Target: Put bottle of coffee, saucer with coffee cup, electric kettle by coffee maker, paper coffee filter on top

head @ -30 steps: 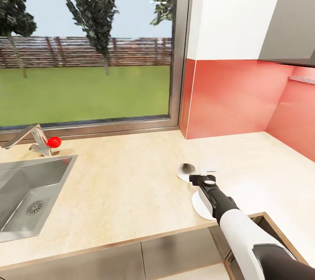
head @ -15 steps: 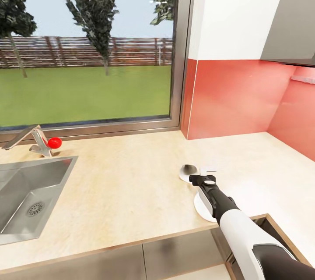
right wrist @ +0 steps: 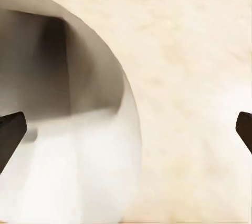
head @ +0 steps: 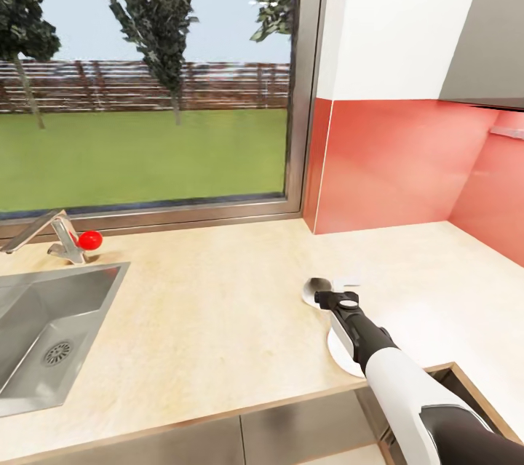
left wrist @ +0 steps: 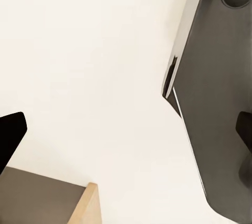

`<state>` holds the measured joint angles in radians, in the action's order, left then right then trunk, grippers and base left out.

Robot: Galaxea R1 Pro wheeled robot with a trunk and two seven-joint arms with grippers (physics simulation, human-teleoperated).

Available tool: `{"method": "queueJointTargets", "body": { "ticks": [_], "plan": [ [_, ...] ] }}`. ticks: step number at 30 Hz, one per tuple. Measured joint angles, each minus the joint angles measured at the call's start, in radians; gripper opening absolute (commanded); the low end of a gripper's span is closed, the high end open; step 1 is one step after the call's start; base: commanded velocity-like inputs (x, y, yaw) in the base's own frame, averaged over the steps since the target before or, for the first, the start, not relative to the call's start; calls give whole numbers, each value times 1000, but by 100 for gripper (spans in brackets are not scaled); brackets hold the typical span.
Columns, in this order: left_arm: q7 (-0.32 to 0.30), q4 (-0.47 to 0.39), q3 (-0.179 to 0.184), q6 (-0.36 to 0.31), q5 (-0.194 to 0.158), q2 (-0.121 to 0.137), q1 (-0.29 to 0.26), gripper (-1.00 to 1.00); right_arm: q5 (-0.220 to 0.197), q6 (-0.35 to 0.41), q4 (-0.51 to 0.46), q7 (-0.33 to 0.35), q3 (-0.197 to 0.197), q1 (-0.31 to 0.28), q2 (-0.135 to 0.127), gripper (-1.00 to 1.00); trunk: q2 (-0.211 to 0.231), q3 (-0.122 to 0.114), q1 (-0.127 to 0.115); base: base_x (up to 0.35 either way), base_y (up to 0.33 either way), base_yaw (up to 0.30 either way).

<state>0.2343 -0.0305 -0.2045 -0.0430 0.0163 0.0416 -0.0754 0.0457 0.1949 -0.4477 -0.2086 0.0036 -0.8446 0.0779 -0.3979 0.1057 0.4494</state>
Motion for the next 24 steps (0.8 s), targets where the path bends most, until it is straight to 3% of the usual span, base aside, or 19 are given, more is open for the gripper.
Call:
{"method": "queueJointTargets", "body": {
  "ticks": [24],
  "plan": [
    [0, 0, -2, 0, -1, -1, 2, 100, 0, -2, 29, 0, -1, 0, -2, 100, 0, 0, 0, 36, 0, 0]
  ]
}}
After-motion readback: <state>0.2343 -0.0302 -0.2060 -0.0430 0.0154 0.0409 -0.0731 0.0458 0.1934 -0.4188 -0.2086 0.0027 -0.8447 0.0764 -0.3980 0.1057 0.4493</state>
